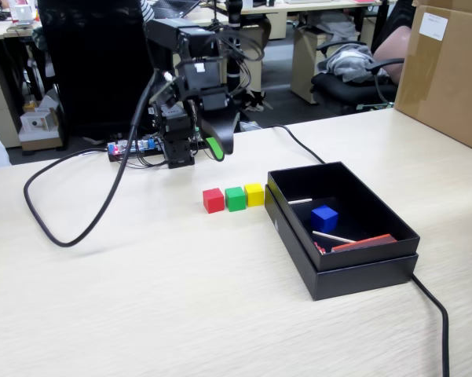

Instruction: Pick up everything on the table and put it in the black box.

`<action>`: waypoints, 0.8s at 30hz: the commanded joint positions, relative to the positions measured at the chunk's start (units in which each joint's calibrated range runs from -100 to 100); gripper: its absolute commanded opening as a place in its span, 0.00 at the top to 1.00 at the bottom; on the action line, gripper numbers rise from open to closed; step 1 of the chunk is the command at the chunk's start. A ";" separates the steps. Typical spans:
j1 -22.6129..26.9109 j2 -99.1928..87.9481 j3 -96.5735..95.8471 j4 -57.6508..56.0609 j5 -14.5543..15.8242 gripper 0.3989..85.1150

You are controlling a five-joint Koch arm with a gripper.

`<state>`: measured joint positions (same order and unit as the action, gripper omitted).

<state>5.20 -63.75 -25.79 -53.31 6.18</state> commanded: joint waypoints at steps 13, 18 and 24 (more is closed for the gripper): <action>-0.29 14.01 -7.94 3.25 0.73 0.44; -0.68 18.72 -8.57 6.01 0.39 0.45; -1.56 22.27 -8.75 9.47 -0.83 0.49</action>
<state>4.08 -41.75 -36.10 -44.95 6.03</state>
